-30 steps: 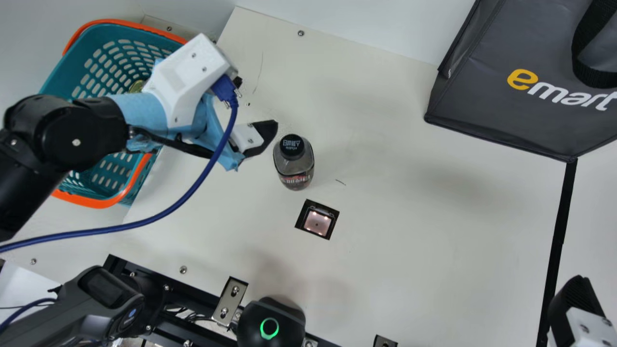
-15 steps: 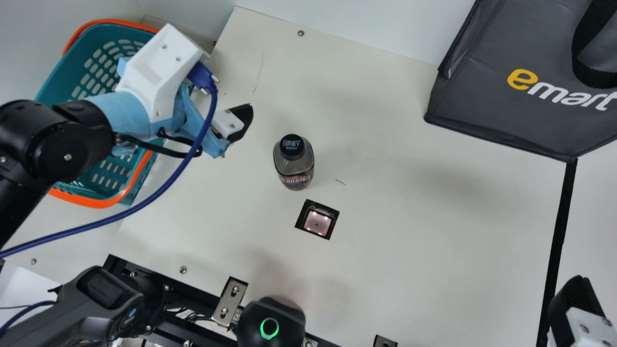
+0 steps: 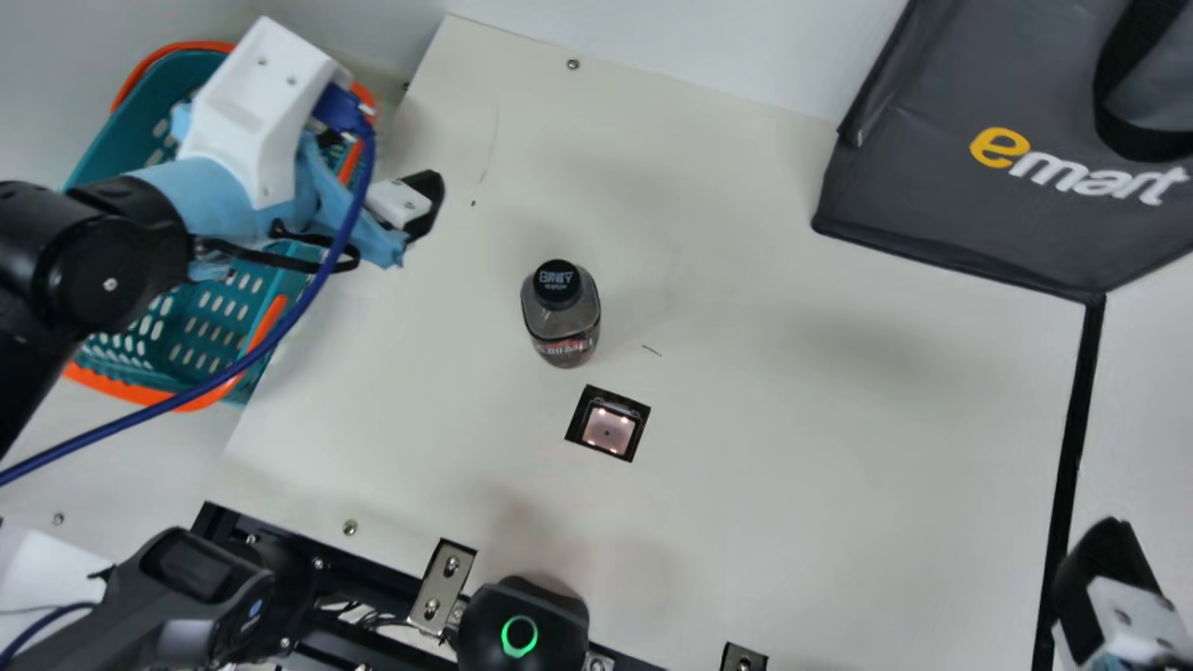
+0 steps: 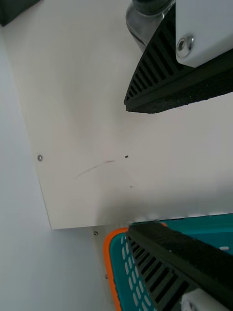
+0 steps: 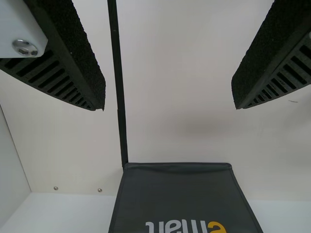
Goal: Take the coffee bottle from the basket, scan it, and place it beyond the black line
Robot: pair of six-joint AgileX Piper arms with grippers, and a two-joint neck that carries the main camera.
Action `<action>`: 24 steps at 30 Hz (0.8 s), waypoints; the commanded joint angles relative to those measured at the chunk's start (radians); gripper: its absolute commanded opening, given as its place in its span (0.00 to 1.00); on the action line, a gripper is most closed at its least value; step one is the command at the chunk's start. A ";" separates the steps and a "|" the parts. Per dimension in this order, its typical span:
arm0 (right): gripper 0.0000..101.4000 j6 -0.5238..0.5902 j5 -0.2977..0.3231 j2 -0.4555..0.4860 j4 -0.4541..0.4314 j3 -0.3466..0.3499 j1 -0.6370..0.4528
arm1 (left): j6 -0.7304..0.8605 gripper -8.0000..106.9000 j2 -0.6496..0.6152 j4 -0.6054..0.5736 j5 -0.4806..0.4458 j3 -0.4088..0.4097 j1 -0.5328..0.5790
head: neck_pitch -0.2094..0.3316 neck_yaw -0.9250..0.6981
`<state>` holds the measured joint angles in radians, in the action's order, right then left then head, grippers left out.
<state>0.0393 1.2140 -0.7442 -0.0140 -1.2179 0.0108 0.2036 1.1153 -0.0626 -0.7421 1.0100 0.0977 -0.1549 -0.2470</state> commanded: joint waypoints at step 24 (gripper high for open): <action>0.90 0.000 0.000 0.000 0.000 0.000 0.000 | 0.012 0.85 -0.008 -0.032 -0.020 0.005 0.029 | 0.017 0.275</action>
<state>0.0393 1.2140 -0.7442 -0.0140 -1.2179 0.0108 0.2224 1.1069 -0.0981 -0.7574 1.0139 0.1193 -0.1549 0.0276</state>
